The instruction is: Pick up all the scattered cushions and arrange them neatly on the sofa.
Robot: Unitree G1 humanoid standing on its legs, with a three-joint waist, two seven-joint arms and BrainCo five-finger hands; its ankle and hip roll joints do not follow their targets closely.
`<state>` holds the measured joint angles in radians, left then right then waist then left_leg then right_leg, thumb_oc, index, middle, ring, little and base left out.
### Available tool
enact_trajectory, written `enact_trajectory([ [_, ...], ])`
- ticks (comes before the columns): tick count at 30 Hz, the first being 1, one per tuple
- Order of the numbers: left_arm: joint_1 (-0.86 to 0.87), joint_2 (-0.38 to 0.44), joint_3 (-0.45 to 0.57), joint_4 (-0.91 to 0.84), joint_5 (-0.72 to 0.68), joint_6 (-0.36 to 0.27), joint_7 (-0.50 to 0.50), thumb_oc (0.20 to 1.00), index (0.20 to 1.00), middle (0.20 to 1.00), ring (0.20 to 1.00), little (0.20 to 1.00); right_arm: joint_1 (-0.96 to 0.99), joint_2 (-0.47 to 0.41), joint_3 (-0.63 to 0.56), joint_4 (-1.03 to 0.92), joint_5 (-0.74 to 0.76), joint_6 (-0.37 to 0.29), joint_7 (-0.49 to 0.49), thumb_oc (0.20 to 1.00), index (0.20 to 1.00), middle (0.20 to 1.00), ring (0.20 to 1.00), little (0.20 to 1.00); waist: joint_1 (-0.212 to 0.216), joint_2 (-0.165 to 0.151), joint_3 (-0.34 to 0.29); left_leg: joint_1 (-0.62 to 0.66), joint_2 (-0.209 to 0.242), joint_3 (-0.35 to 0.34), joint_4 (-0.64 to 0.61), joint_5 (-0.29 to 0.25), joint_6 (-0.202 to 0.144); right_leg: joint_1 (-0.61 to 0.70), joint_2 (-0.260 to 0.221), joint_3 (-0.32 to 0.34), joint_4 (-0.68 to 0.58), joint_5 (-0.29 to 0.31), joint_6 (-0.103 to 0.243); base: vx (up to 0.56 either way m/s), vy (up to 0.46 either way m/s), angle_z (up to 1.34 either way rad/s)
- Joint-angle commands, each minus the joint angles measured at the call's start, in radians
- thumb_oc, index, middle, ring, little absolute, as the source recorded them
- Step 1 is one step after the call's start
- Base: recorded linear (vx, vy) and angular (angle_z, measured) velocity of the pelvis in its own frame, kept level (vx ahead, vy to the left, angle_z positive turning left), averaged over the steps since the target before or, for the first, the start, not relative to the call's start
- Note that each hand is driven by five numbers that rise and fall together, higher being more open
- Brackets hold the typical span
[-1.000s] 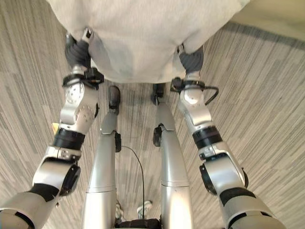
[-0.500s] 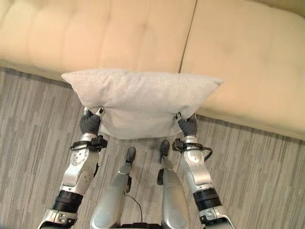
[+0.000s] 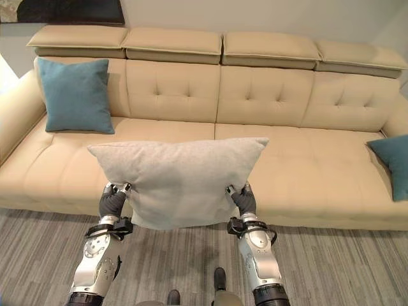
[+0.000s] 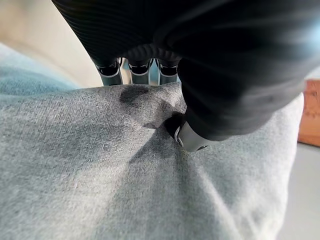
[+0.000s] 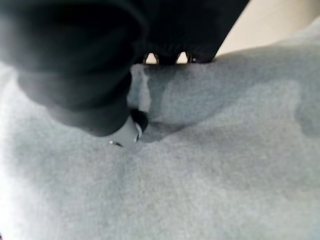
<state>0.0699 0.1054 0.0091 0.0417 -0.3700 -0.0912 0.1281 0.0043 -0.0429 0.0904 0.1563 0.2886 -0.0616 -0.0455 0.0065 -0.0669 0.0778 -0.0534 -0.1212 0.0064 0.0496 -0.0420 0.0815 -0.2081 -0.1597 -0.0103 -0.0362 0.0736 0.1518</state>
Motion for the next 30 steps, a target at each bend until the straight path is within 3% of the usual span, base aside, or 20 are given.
enact_trajectory([
  [1, -0.063, 0.0, -0.01, -0.099, 0.036, -0.067, -0.035, 0.2, 0.2, 0.2, 0.2, 0.2, -0.098, 0.026, 0.041, -0.094, -0.002, -0.079, 0.067, 0.2, 0.2, 0.2, 0.2, 0.2, 0.046, 0.064, 0.042, 0.11, 0.087, -0.102, -0.126, -0.001, -0.055, 0.018, 0.081, -0.062, 0.088, 0.094, -0.04, 0.13, 0.008, -0.57],
  [2, -0.066, -0.005, -0.013, -0.095, 0.04, -0.068, -0.026, 0.2, 0.2, 0.2, 0.2, 0.2, -0.102, 0.016, 0.054, -0.104, -0.005, -0.083, 0.057, 0.2, 0.2, 0.2, 0.2, 0.2, 0.045, 0.058, 0.039, 0.13, 0.084, -0.112, -0.137, 0.005, -0.062, 0.011, 0.12, -0.088, 0.068, 0.084, -0.047, 0.23, -0.104, -0.39],
  [3, -0.079, -0.011, -0.018, -0.089, 0.04, -0.069, -0.023, 0.2, 0.2, 0.2, 0.2, 0.2, -0.103, 0.013, 0.05, -0.114, -0.014, -0.085, 0.05, 0.2, 0.2, 0.2, 0.2, 0.2, 0.036, 0.055, 0.035, 0.133, 0.088, -0.131, -0.137, 0.008, -0.07, 0.017, 0.133, -0.06, 0.057, 0.071, -0.052, 0.22, -0.129, 0.0],
  [5, -0.089, -0.017, -0.021, -0.091, 0.035, -0.078, -0.022, 0.2, 0.2, 0.2, 0.2, 0.2, -0.108, -0.003, 0.04, -0.12, -0.026, -0.091, 0.035, 0.2, 0.2, 0.2, 0.2, 0.2, 0.034, 0.051, 0.03, 0.129, 0.095, -0.148, -0.137, 0.021, -0.085, 0.041, 0.151, -0.03, 0.034, 0.068, -0.069, 0.13, -0.137, 0.61],
  [8, -0.091, -0.024, -0.03, -0.09, 0.032, -0.082, -0.022, 0.2, 0.2, 0.2, 0.2, 0.2, -0.104, -0.014, 0.032, -0.132, -0.027, -0.094, 0.024, 0.2, 0.2, 0.2, 0.2, 0.2, 0.031, 0.05, 0.016, 0.136, 0.123, -0.157, -0.133, 0.027, -0.109, 0.077, 0.154, -0.049, 0.009, 0.056, -0.086, 0.15, -0.165, 0.79],
  [12, -0.117, -0.031, -0.045, -0.091, 0.021, -0.081, -0.025, 0.2, 0.2, 0.2, 0.2, 0.2, -0.091, -0.037, -0.005, -0.143, -0.029, -0.098, 0.011, 0.2, 0.2, 0.2, 0.2, 0.2, 0.014, 0.04, 0.026, 0.07, 0.138, -0.155, 0.008, 0.039, -0.143, 0.121, 0.143, -0.078, -0.009, 0.036, -0.099, 0.09, -0.145, 0.49],
  [13, -0.141, -0.036, -0.056, -0.09, 0.018, -0.084, -0.024, 0.2, 0.2, 0.2, 0.2, 0.2, -0.088, -0.049, -0.024, -0.148, -0.024, -0.096, 0.001, 0.2, 0.2, 0.2, 0.2, 0.2, 0.0, 0.031, 0.04, -0.005, 0.139, -0.118, 0.118, 0.062, -0.152, 0.135, 0.126, -0.097, -0.013, 0.036, -0.108, 0.04, -0.1, 0.76],
  [16, -0.147, -0.038, -0.069, -0.085, 0.014, -0.082, -0.029, 0.2, 0.2, 0.2, 0.2, 0.2, -0.079, -0.053, -0.041, -0.15, -0.016, -0.091, -0.001, 0.2, 0.2, 0.2, 0.2, 0.2, -0.011, 0.015, 0.038, -0.066, 0.144, -0.053, 0.165, 0.047, -0.135, 0.164, 0.108, -0.113, -0.03, 0.031, -0.111, 0.09, -0.09, 0.8],
  [19, -0.139, -0.037, -0.078, -0.081, 0.015, -0.074, -0.042, 0.2, 0.2, 0.2, 0.2, 0.2, -0.071, -0.052, -0.053, -0.155, -0.011, -0.087, 0.004, 0.2, 0.2, 0.2, 0.2, 0.2, -0.01, 0.006, 0.029, -0.091, 0.09, 0.018, 0.1, -0.01, -0.102, 0.192, 0.109, -0.118, -0.05, 0.021, -0.108, 0.16, -0.057, 0.28],
  [21, -0.139, -0.031, -0.079, -0.073, 0.025, -0.065, -0.049, 0.2, 0.2, 0.2, 0.2, 0.2, -0.07, -0.05, -0.057, -0.152, -0.007, -0.078, 0.007, 0.2, 0.2, 0.2, 0.2, 0.2, -0.005, 0.016, 0.023, -0.115, 0.048, 0.061, 0.052, 0.009, -0.095, 0.203, 0.129, -0.108, -0.051, 0.008, -0.108, 0.18, -0.005, 0.2],
  [22, -0.139, -0.021, -0.066, -0.073, 0.033, -0.06, -0.049, 0.2, 0.2, 0.2, 0.2, 0.2, -0.082, -0.045, -0.054, -0.138, -0.006, -0.073, -0.008, 0.2, 0.2, 0.2, 0.2, 0.2, 0.034, 0.029, 0.034, -0.226, 0.015, 0.075, 0.046, 0.077, -0.103, 0.239, 0.173, -0.064, -0.051, -0.014, -0.116, 0.18, 0.012, 0.02],
  [26, -0.12, -0.017, -0.047, -0.075, 0.034, -0.061, -0.047, 0.2, 0.2, 0.2, 0.2, 0.2, -0.084, -0.034, -0.028, -0.13, -0.01, -0.079, 0.007, 0.2, 0.2, 0.2, 0.2, 0.2, 0.067, 0.03, 0.018, -0.145, 0.009, -0.001, -0.039, 0.081, -0.089, 0.285, 0.175, -0.012, -0.051, -0.028, -0.119, 0.29, 0.113, -0.81],
  [28, -0.11, -0.012, -0.046, -0.078, 0.038, -0.06, -0.048, 0.2, 0.2, 0.2, 0.2, 0.2, -0.083, -0.018, -0.022, -0.13, -0.007, -0.082, 0.017, 0.2, 0.2, 0.2, 0.2, 0.2, 0.07, 0.03, 0.009, -0.086, 0.024, 0.011, -0.066, 0.075, -0.076, 0.278, 0.158, 0.007, 0.017, -0.036, -0.105, 0.34, 0.238, -0.82],
  [30, -0.099, 0.011, -0.027, -0.093, 0.041, -0.057, -0.048, 0.2, 0.2, 0.2, 0.2, 0.2, -0.104, 0.008, 0.01, -0.119, -0.003, -0.082, 0.045, 0.2, 0.2, 0.2, 0.2, 0.2, 0.083, 0.042, 0.026, -0.034, 0.058, 0.04, -0.052, 0.05, -0.061, 0.21, 0.137, -0.011, 0.204, -0.021, -0.063, 0.2, 0.174, -0.64],
])
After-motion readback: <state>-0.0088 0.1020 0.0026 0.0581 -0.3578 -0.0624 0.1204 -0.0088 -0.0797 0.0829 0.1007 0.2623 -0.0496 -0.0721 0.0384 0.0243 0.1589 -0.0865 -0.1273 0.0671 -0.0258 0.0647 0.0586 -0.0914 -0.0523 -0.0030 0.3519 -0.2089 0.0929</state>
